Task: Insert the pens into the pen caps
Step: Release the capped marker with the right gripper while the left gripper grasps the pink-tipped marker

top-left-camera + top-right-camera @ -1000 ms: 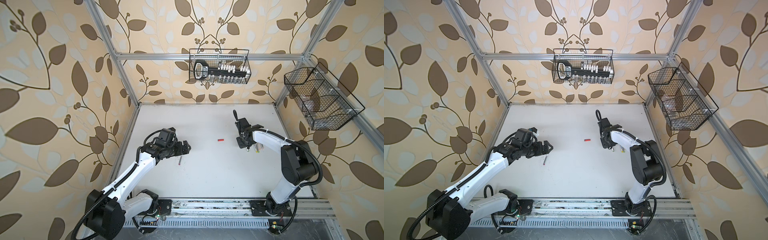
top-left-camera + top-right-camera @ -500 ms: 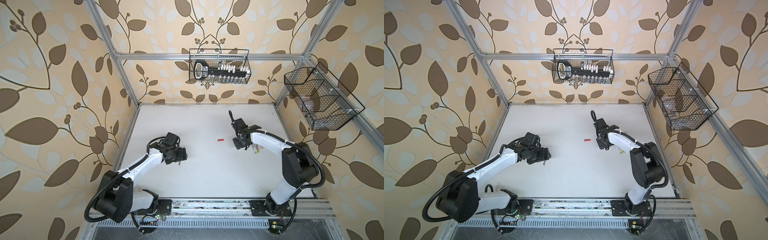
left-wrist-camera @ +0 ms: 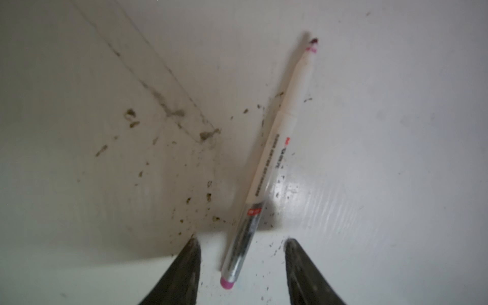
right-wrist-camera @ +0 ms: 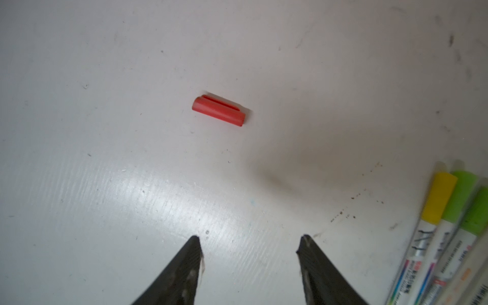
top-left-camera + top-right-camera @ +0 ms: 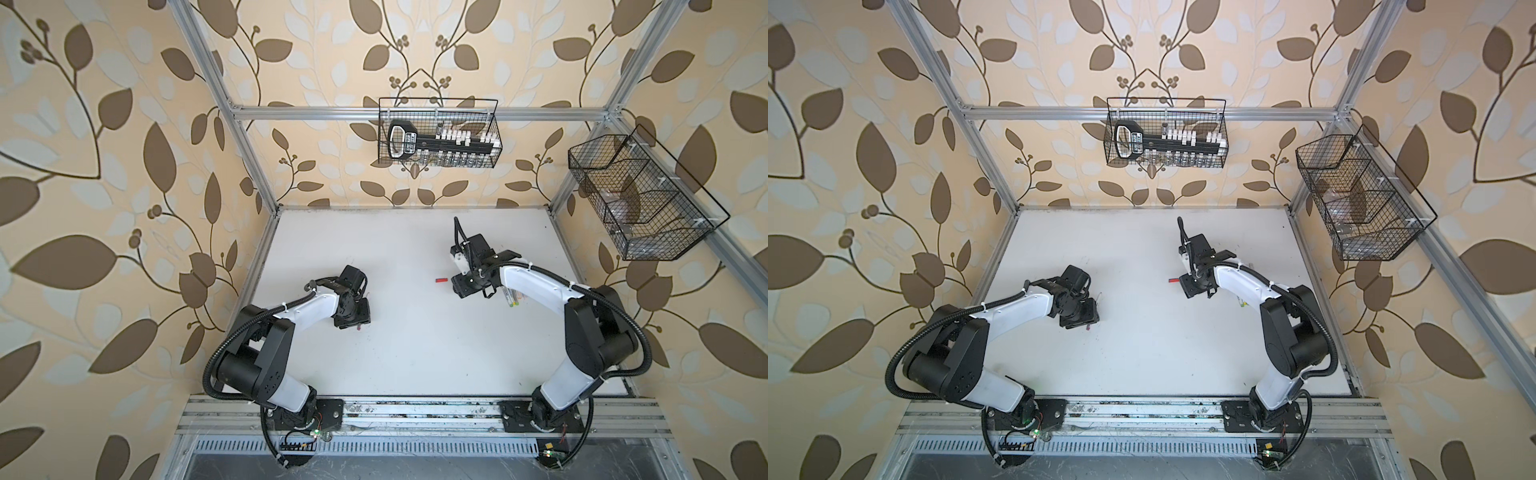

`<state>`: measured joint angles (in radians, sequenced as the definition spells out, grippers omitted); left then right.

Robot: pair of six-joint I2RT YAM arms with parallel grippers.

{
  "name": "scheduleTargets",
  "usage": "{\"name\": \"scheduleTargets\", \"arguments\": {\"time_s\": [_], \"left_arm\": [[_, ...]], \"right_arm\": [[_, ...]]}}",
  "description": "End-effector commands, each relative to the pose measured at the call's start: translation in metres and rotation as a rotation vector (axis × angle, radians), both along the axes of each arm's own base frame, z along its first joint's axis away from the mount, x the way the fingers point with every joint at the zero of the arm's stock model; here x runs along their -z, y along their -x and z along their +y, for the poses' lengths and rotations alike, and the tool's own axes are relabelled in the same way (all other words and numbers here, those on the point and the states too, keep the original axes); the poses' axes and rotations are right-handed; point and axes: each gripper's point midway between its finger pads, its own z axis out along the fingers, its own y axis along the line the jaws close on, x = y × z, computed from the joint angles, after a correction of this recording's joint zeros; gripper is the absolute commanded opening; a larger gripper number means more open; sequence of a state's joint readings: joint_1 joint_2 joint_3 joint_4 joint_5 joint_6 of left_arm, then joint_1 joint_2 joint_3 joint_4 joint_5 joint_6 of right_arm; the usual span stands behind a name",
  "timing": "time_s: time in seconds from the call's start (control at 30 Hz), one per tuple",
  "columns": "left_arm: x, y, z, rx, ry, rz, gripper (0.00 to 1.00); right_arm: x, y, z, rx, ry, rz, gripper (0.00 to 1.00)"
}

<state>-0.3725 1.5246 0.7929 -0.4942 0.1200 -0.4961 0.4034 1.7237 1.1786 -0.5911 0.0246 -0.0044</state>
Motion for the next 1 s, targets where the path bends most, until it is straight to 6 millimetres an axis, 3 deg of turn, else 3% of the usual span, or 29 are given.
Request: {"name": "scheduleTargets", "arguments": {"time_s": [0.0,0.2,0.4,0.47,0.57,0.7,0.8,0.97], "left_arm": [[0.003,-0.005,0.003,0.004,-0.042,0.009,0.51],[0.009,-0.005,0.001,0.018,-0.069,0.039,0.37],[0.013,-0.003,-0.003,0.037,-0.088,0.061,0.21],[0.014,-0.003,-0.005,0.041,-0.089,0.063,0.12],[0.015,-0.004,-0.007,0.048,-0.086,0.06,0.0],[0.012,-0.005,-0.011,0.055,-0.063,0.047,0.0],[-0.001,-0.008,-0.018,0.065,-0.014,-0.003,0.0],[-0.044,-0.009,-0.023,0.087,0.062,-0.139,0.0]], "right_arm": [[0.003,-0.009,0.01,-0.054,-0.012,0.015,0.62],[0.007,-0.021,0.015,-0.036,-0.018,0.04,0.62],[0.011,-0.021,0.031,-0.001,-0.156,0.078,0.63],[0.015,-0.02,0.039,0.015,-0.216,0.098,0.74],[0.019,-0.018,0.048,0.03,-0.279,0.11,0.78],[0.025,-0.016,0.055,0.053,-0.327,0.122,0.79],[0.032,-0.014,0.058,0.073,-0.363,0.136,0.79],[0.044,-0.016,0.063,0.101,-0.413,0.163,0.8]]}}
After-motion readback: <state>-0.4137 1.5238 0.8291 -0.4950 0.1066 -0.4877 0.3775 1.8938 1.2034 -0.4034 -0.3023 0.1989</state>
